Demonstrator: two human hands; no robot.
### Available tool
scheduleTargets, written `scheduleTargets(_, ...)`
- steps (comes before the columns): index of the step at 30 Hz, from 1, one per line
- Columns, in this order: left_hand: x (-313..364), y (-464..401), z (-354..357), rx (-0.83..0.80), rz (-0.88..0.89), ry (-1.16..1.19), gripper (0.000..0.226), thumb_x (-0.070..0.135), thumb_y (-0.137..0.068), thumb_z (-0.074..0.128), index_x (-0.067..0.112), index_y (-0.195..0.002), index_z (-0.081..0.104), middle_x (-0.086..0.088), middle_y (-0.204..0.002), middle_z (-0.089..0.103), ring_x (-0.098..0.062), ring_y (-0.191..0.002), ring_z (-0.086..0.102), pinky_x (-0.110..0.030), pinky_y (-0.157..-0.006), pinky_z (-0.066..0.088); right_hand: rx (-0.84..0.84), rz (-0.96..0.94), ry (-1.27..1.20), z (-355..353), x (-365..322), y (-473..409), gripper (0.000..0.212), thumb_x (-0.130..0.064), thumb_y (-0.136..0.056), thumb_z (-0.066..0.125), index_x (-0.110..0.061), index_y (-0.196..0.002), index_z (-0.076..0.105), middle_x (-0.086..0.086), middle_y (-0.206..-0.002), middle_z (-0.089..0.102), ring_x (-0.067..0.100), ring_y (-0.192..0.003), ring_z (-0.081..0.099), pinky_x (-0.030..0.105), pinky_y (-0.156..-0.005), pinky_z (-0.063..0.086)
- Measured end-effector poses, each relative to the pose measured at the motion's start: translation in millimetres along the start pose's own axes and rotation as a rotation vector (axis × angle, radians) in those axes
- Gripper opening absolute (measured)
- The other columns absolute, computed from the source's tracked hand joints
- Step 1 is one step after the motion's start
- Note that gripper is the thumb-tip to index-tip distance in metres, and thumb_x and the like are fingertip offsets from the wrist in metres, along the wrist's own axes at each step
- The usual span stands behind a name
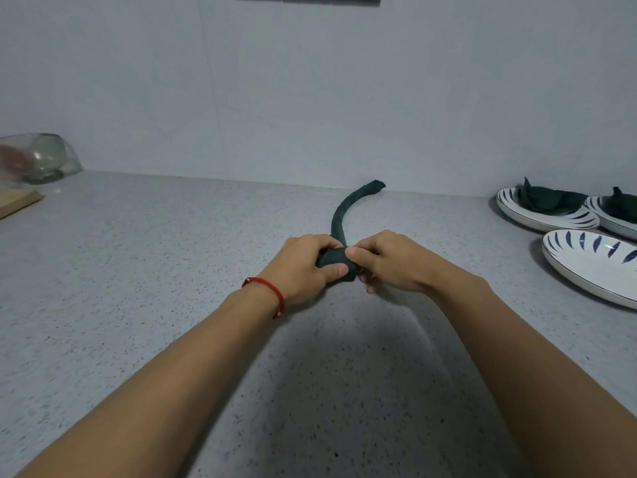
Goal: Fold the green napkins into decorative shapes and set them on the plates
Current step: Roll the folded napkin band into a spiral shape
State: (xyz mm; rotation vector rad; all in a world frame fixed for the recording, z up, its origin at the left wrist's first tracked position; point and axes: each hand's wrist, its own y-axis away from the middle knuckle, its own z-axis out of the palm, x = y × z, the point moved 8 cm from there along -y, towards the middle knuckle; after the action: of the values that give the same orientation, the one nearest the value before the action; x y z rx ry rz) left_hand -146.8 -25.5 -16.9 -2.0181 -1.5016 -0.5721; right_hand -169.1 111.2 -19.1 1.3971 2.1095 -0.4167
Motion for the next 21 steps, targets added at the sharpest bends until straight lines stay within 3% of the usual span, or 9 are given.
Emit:
scheduleTargets(2, -3.2, -13.2, -0.7, -0.101, -0.035, -0.059, 0.025, 0.037, -0.093, 0.067, 0.024, -0.115, 0.067, 0.005, -0.102, 0.07, -0.012, -0.091, 0.064, -0.021, -0.077, 0.048, 0.078, -0.007, -0.09, -2.9, 2.1, 0.5, 0.035, -0.04, -0.105, 0.046, -0.012, -0.119, 0.062, 0.005, -0.086, 0.073, 0.017, -0.067, 0.073, 0.042, -0.087, 0.058)
scheduleTargets(4, -2.4, -23.8, -3.7, -0.2, -0.071, -0.11, 0.024, 0.04, -0.094, 0.065, 0.023, -0.111, 0.07, 0.003, -0.101, 0.071, -0.015, -0.093, 0.065, -0.028, -0.083, 0.05, 0.138, -0.057, -0.162, -3.8, -0.4, 7.3, 0.036, -0.039, -0.1, 0.057, -0.024, -0.132, 0.052, -0.008, -0.098, 0.067, 0.009, -0.071, 0.071, 0.028, -0.078, 0.058)
scheduleTargets(6, -2.9, -33.9, -5.2, -0.29, -0.123, -0.098, 0.024, 0.04, -0.094, 0.064, 0.021, -0.105, 0.073, -0.002, -0.099, 0.073, -0.019, -0.093, 0.067, -0.034, -0.086, 0.054, 0.169, -0.121, -0.08, 2.0, -1.0, 8.3, 0.043, -0.038, -0.091, 0.071, -0.031, -0.128, 0.052, -0.016, -0.101, 0.06, 0.003, -0.076, 0.064, 0.017, -0.065, 0.051)
scheduleTargets(10, -9.1, -43.5, -3.8, -0.402, -0.232, 0.027, 0.027, 0.039, -0.095, 0.063, 0.016, -0.094, 0.077, -0.007, -0.093, 0.076, -0.026, -0.092, 0.071, -0.041, -0.088, 0.057, 0.241, -0.183, -0.022, 1.0, 2.8, -5.5, 0.035, -0.036, -0.092, 0.071, -0.028, -0.124, 0.058, -0.01, -0.1, 0.062, 0.007, -0.074, 0.064, 0.015, -0.065, 0.048)
scheduleTargets(12, -12.2, -49.2, -6.0, -0.342, -0.228, 0.022, 0.029, 0.044, -0.094, 0.064, 0.019, -0.096, 0.077, -0.002, -0.092, 0.076, -0.022, -0.09, 0.071, -0.035, -0.085, 0.057, 0.194, -0.173, 0.007, -5.3, 2.2, -14.3, 0.03, -0.038, -0.095, 0.067, -0.025, -0.121, 0.062, -0.006, -0.093, 0.065, 0.007, -0.068, 0.065, 0.02, -0.067, 0.05)
scheduleTargets(15, -5.5, -50.7, -22.1, 0.014, -0.07, -0.144, 0.023, 0.039, -0.091, 0.07, 0.023, -0.107, 0.072, 0.004, -0.101, 0.07, -0.014, -0.093, 0.064, -0.019, -0.075, 0.048, 0.043, -0.146, -0.013, -9.0, 2.1, -29.3, 0.024, -0.04, -0.099, 0.061, -0.02, -0.111, 0.068, 0.003, -0.077, 0.071, 0.01, -0.06, 0.067, 0.028, -0.069, 0.055)
scheduleTargets(17, 7.6, -39.5, -22.8, 0.165, 0.112, -0.234, 0.02, 0.027, -0.089, 0.07, 0.024, -0.109, 0.07, 0.004, -0.105, 0.067, -0.016, -0.098, 0.061, -0.027, -0.086, 0.049, -0.017, -0.13, -0.01, -10.6, 3.0, -40.1, 0.029, -0.042, -0.1, 0.057, -0.016, -0.103, 0.07, 0.006, -0.077, 0.073, 0.015, -0.061, 0.068, 0.031, -0.074, 0.057)
scheduleTargets(21, 9.7, -35.9, -6.4, 0.135, 0.209, -0.375, 0.037, 0.035, -0.08, 0.074, 0.025, -0.114, 0.063, 0.005, -0.108, 0.063, -0.017, -0.102, 0.055, -0.039, -0.092, 0.047, -0.106, -0.094, -0.007, -12.3, 9.6, -57.2, 0.044, -0.049, -0.102, 0.049, -0.013, -0.095, 0.073, 0.008, -0.077, 0.074, 0.016, -0.062, 0.069, 0.037, -0.083, 0.057)
